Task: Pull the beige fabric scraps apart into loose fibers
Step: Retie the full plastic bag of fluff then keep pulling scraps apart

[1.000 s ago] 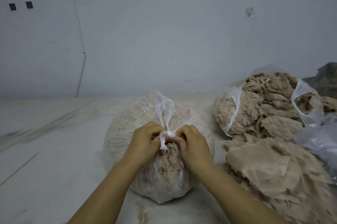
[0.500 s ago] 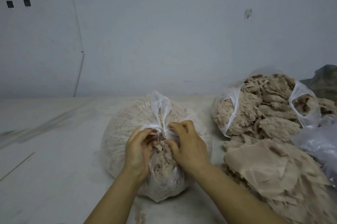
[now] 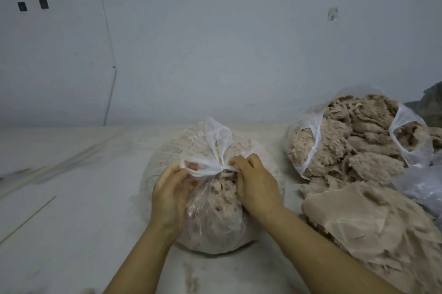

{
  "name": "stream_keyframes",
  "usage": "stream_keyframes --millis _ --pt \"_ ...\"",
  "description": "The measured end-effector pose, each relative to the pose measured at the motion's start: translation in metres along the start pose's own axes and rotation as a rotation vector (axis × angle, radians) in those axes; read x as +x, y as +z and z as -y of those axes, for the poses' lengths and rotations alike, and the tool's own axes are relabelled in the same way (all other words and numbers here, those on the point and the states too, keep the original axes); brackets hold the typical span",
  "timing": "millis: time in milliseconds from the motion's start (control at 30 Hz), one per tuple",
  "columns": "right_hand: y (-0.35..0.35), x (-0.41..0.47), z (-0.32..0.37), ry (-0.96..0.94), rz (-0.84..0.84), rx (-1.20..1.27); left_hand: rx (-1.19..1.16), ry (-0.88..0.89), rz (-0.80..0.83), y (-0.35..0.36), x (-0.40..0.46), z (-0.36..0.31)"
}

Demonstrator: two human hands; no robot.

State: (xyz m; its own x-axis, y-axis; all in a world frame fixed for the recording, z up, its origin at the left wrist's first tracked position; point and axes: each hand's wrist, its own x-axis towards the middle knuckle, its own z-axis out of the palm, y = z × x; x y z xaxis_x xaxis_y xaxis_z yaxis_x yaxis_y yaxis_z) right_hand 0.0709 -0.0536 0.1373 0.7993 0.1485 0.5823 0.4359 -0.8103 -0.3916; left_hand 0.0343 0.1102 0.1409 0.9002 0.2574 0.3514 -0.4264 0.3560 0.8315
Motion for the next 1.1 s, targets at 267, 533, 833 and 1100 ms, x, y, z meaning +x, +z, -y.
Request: stream_keyframes --millis 267,533,833,1100 --pt "-0.005 0.0 0.008 -0.002 -0.012 -0.012 1.093 0.329 0.335 0.015 0.017 0.019" --pt "-0.015 -0.021 0.0 -0.055 -0.176 0.201 1.217 0.419 0.22 0.023 0.032 0.019" --pt "-0.015 -0.027 0.012 -0.155 -0.115 0.108 0.879 0.2 0.286 0.013 0.024 0.01" --pt "0.004 -0.02 0.004 -0.045 0.182 0.194 1.04 0.159 0.195 0.015 0.013 0.018"
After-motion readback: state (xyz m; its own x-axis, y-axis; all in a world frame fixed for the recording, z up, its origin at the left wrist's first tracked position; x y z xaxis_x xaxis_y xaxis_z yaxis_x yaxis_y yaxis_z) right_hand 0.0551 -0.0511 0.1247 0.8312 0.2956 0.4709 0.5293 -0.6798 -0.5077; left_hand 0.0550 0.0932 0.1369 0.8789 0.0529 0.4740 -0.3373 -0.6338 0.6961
